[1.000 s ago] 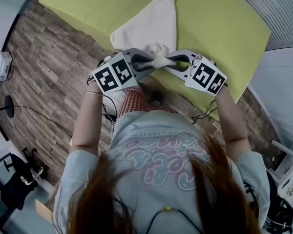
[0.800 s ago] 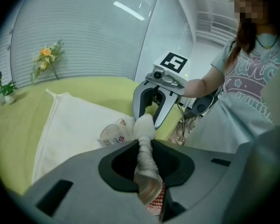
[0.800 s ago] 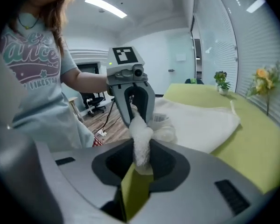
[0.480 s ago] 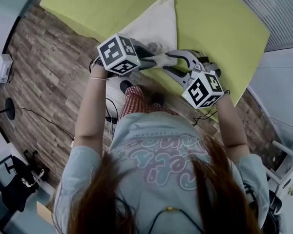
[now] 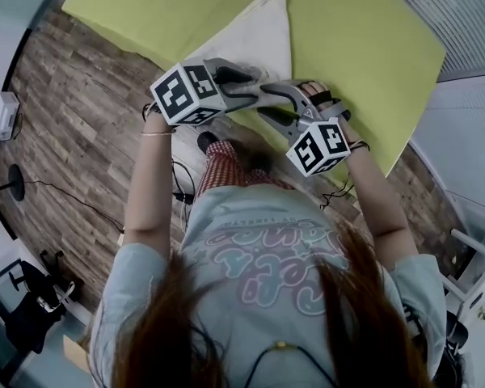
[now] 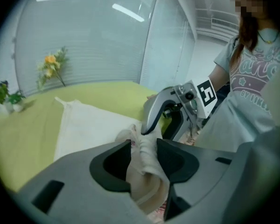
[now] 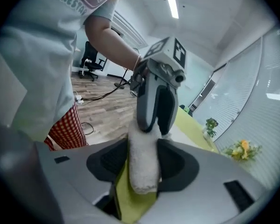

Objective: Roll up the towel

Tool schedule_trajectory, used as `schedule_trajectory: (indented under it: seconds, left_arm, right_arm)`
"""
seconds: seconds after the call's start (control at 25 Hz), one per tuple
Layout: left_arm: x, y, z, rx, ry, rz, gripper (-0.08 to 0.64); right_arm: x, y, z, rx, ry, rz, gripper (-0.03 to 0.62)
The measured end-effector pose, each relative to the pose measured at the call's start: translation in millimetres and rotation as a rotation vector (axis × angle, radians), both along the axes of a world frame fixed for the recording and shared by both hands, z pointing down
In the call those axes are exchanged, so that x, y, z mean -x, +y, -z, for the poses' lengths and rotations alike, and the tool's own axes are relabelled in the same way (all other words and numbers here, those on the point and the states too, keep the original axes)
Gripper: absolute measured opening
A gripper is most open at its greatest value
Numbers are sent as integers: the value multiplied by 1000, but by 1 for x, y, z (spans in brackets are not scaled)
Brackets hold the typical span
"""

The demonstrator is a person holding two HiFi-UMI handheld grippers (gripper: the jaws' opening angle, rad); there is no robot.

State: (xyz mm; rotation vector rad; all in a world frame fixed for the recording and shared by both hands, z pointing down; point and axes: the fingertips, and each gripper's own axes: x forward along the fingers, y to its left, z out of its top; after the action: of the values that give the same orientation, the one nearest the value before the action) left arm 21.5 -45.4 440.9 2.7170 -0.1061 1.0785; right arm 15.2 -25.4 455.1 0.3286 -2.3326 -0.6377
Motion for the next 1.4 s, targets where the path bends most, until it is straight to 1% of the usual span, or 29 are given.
schedule_trajectory:
  seconds: [0.08, 0.12, 0.16, 0.2, 0.24, 0.32, 0.36, 0.4, 0.6, 0.68, 0.76, 0.88, 0.92, 0.96, 1.08, 1.16, 1.2, 1.28, 1.4]
  left_arm:
    - [4, -5, 24, -130, 88, 71, 153]
    - [3, -2, 34, -187, 122, 84, 153]
    - [0, 4, 40, -236, 136, 76, 153]
    - [-4, 12, 42, -279, 128, 51, 153]
    - [-8, 19, 38, -319, 103, 18, 153]
    - [-11, 26, 22, -396, 13, -43, 153]
    - [-9, 25, 13, -436, -30, -57, 155]
    - [-7, 22, 7, -473, -58, -60, 155]
    - [3, 21, -2, -610, -103, -75, 155]
    - [11, 19, -5, -648, -118, -75, 166]
    - [16, 15, -9, -674, -140, -74, 167]
    - [14, 12, -14, -744, -184, -93, 167]
    - [14, 12, -15, -758, -193, -99, 167]
    - [14, 12, -15, -765, -194, -103, 167]
    - [14, 9, -17, -804, -185, -112, 166]
    - [14, 6, -18, -810, -186, -109, 166]
    - [14, 5, -19, -794, -188, -104, 166]
    - [14, 2, -19, -737, -190, -93, 165]
    - [14, 5, -9, -651, -181, -72, 110]
  right_arm:
    - [-2, -7, -2, 22, 1, 1, 199]
    - [-3, -9, -3, 38, 0, 1, 198]
    - [-4, -12, -3, 55, -4, -1, 198]
    - [-5, -13, -3, 68, -8, -2, 195]
    - [-6, -14, -2, 75, -8, -2, 193]
    - [-6, -14, -2, 74, -5, 1, 193]
    - [-5, -14, -2, 71, -2, 5, 193]
    - [-4, -14, -3, 68, 0, 9, 194]
    - [-7, -13, -5, 19, 33, 46, 199]
    - [-9, -15, -4, -12, 41, 58, 199]
    - [-8, -15, -2, -84, 61, 87, 208]
    - [-13, -10, -1, -246, 107, 138, 215]
    - [-15, -8, -1, -272, 105, 142, 215]
    - [-17, -7, 0, -279, 92, 140, 211]
    - [-20, -9, -1, -289, 54, 132, 201]
    - [-20, -14, -3, -295, 59, 133, 183]
    - [-20, -16, -4, -280, 63, 129, 175]
    - [-20, -19, -4, -215, 58, 107, 172]
    - [-22, -17, 3, -78, 11, 54, 149]
